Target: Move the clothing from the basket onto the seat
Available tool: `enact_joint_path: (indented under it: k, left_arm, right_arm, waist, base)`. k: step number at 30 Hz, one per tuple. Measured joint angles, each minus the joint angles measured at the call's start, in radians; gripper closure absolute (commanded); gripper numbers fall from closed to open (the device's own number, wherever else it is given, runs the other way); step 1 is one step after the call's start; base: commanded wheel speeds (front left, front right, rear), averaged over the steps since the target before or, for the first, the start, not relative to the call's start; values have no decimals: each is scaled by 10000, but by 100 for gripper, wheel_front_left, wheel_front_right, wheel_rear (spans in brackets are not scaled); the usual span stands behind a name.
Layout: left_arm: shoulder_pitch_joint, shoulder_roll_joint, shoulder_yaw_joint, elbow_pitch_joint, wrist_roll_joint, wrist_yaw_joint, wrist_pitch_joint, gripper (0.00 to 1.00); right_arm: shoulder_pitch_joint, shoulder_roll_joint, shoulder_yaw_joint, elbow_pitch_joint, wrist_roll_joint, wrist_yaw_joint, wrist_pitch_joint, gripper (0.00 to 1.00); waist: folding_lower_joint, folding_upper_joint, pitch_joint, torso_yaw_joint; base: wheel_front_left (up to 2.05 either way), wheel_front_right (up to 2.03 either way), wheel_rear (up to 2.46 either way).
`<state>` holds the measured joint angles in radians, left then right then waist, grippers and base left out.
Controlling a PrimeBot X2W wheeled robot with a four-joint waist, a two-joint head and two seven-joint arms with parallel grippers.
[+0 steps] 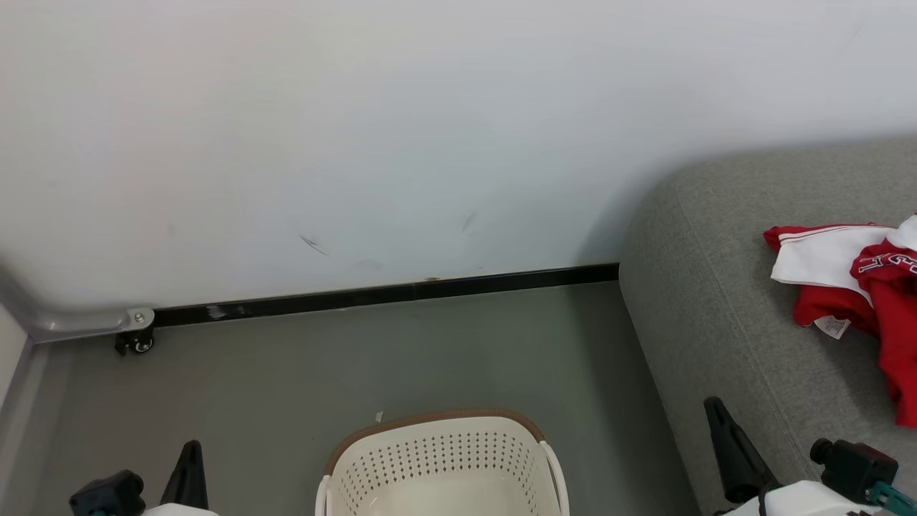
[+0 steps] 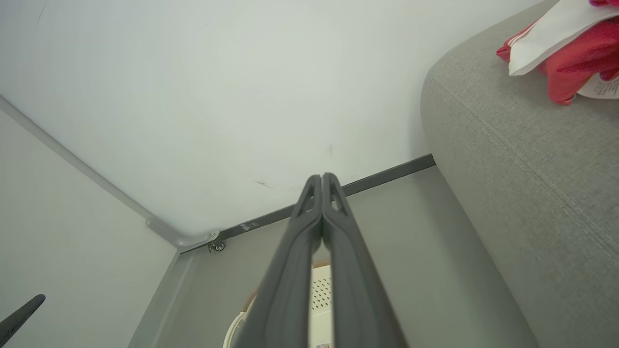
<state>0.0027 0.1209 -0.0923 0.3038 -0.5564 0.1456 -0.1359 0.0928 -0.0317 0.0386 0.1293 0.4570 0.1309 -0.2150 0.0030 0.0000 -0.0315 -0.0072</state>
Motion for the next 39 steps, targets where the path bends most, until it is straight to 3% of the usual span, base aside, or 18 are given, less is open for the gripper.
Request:
enact_joint_path:
  k: [13,20,25,39]
  left_arm:
    - [-136,-161,351,-12,-1695,-445,500,100]
    - [-141,-222,522,-44,-2685,-694,744,100]
    - [-148,-284,648,-61,-3459,-884,913,100]
    - [-314,-451,957,-69,-5331,-1369,1360,100]
  right_arm:
    - [-119,-119,-176,123,2063,0,430,100]
    - [-199,-199,-224,215,3196,0,702,100]
    - [-251,-286,-261,366,4161,-2,844,100]
    - [-654,-431,-339,648,6406,-2,1239,100]
  waist:
    - [116,0,-43,24]
    - [144,0,-67,32]
    - [136,0,-59,37]
    - [18,0,86,48]
  base:
    - [0,0,0]
    - [0,0,0]
    - [0,0,0]
    - [0,0,0]
